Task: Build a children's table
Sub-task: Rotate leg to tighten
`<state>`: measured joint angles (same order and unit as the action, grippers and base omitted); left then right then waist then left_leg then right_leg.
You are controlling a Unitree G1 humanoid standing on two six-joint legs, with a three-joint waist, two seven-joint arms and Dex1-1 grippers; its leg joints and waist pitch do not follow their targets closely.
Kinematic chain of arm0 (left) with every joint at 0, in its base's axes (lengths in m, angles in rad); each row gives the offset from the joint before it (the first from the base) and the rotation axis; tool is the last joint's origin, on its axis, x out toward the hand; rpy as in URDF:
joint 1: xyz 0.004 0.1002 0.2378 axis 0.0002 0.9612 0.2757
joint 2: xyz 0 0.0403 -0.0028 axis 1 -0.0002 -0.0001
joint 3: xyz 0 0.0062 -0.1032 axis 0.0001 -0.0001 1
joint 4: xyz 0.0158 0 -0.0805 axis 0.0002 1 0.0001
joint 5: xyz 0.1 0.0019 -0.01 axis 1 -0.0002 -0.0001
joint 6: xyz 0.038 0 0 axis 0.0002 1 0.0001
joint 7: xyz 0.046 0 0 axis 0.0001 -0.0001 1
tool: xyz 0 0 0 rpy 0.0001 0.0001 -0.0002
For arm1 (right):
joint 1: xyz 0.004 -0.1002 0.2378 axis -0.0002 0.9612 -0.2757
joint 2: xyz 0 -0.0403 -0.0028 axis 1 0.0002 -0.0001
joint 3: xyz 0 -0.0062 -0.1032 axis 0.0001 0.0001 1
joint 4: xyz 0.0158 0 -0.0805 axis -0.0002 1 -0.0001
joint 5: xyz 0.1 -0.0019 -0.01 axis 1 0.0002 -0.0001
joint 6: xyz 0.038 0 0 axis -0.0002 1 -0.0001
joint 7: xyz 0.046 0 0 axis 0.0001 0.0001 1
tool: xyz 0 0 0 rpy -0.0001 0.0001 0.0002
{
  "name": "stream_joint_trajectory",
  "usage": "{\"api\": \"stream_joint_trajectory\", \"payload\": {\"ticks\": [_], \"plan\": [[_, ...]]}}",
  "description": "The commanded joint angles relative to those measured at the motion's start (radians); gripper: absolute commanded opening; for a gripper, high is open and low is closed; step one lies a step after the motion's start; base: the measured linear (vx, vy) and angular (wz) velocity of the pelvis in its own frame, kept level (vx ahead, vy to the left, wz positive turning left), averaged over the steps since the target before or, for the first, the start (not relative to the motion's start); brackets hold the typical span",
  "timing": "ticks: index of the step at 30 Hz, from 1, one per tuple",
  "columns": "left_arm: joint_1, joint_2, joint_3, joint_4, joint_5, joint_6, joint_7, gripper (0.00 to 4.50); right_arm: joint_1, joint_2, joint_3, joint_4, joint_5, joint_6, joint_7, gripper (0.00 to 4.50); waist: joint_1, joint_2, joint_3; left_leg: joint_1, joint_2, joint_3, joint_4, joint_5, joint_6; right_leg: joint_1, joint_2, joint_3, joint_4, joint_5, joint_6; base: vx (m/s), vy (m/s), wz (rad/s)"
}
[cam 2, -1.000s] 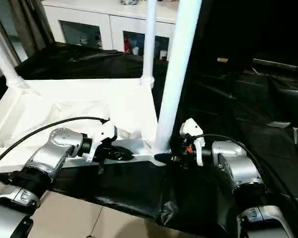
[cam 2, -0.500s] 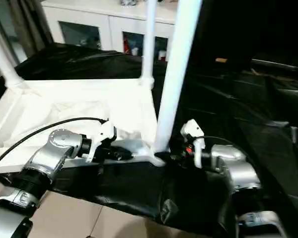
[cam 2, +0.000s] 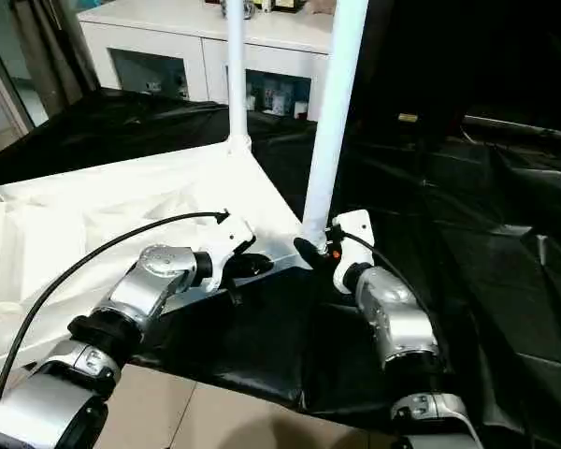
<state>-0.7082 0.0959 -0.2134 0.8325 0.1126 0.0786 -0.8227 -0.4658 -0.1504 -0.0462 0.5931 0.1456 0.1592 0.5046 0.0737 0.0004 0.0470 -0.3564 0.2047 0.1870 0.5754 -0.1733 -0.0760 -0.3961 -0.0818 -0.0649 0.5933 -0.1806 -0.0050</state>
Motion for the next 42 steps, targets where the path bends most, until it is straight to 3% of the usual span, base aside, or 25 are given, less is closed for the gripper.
{"api": "stream_joint_trajectory", "payload": {"ticks": [1, 5, 10, 15, 18, 19, 22, 23, 29, 42], "plan": [[-0.020, -0.060, -0.048, 0.019, 0.012, -0.031, 0.002, 0.00, -0.015, 0.049, 0.096, -0.034, -0.003, -0.007, 0.119, 3.19, -0.003, -0.009, -0.051, 0.012, 0.017, -0.014, -0.071, -0.330, 0.028, 0.028, -0.059, 0.033, -0.107, -0.481, -0.115, 0.000, 0.000, 0.00], [-0.013, -0.040, -0.059, 0.026, 0.018, -0.049, -0.028, 0.00, -0.020, 0.006, 0.094, -0.041, -0.003, -0.013, 0.161, 3.70, 0.002, -0.012, -0.053, 0.008, 0.020, -0.013, -0.070, -0.304, 0.037, 0.033, -0.060, 0.035, -0.099, -0.429, -0.132, 0.000, 0.000, 0.00], [0.022, 0.035, -0.066, -0.027, -0.008, -0.050, -0.176, 0.00, -0.001, -0.150, 0.127, -0.069, 0.017, -0.005, 0.407, 4.08, 0.014, -0.015, -0.057, 0.003, 0.023, -0.011, -0.066, -0.257, 0.056, 0.042, -0.062, 0.037, -0.088, -0.345, -0.162, 0.000, 0.000, 0.00], [0.055, 0.102, -0.067, -0.091, -0.055, -0.062, -0.343, 0.00, 0.004, -0.242, 0.124, -0.090, 0.032, 0.001, 0.540, 4.16, 0.018, -0.010, -0.067, -0.006, 0.028, -0.006, -0.057, -0.157, 0.087, 0.050, -0.058, 0.036, -0.058, -0.139, -0.232, 0.000, 0.000, 0.00], [0.064, 0.136, -0.063, -0.122, -0.077, -0.052, -0.408, 0.00, 0.003, -0.274, 0.122, -0.101, 0.047, 0.008, 0.601, 4.16, 0.022, -0.006, -0.076, -0.004, 0.029, -0.003, -0.046, -0.090, 0.121, 0.049, -0.053, 0.036, -0.037, 0.034, -0.285, 0.000, 0.000, 0.00], [0.064, 0.138, -0.062, -0.124, -0.078, -0.052, -0.411, 0.00, 0.003, -0.276, 0.123, -0.102, 0.049, 0.010, 0.607, 4.16, 0.023, -0.005, -0.073, -0.003, 0.029, -0.002, -0.046, -0.091, 0.129, 0.047, -0.052, 0.036, -0.037, 0.042, -0.290, 0.000, 0.000, 0.00], [0.064, 0.157, -0.061, -0.129, -0.084, -0.053, -0.430, 0.00, 0.005, -0.297, 0.137, -0.117, 0.071, 0.048, 0.667, 4.16, 0.027, -0.008, -0.069, -0.002, 0.029, -0.001, -0.049, -0.127, 0.128, 0.050, -0.055, 0.034, -0.043, -0.016, -0.289, 0.000, 0.000, 0.00], [0.067, 0.163, -0.060, -0.133, -0.086, -0.053, -0.437, 0.00, 0.007, -0.301, 0.143, -0.122, 0.074, 0.055, 0.681, 3.91, 0.027, -0.009, -0.068, -0.002, 0.030, -0.001, -0.050, -0.143, 0.117, 0.050, -0.056, 0.035, -0.046, -0.051, -0.280, 0.000, 0.000, 0.00], [0.078, 0.170, -0.057, -0.152, -0.091, -0.040, -0.440, 0.00, 0.017, -0.306, 0.162, -0.127, 0.060, 0.066, 0.705, 3.46, 0.025, -0.013, -0.063, 0.000, 0.031, -0.001, -0.054, -0.186, 0.072, 0.046, -0.060, 0.038, -0.058, -0.183, -0.239, 0.000, 0.000, 0.00], [0.087, 0.181, -0.055, -0.162, -0.098, -0.033, -0.437, 0.00, 0.022, -0.318, 0.186, -0.122, 0.042, 0.056, 0.726, 2.44, 0.025, -0.017, -0.065, -0.002, 0.029, 0.000, -0.051, -0.162, 0.082, 0.046, -0.058, 0.037, -0.055, -0.166, -0.235, 0.000, 0.000, 0.00]]}}
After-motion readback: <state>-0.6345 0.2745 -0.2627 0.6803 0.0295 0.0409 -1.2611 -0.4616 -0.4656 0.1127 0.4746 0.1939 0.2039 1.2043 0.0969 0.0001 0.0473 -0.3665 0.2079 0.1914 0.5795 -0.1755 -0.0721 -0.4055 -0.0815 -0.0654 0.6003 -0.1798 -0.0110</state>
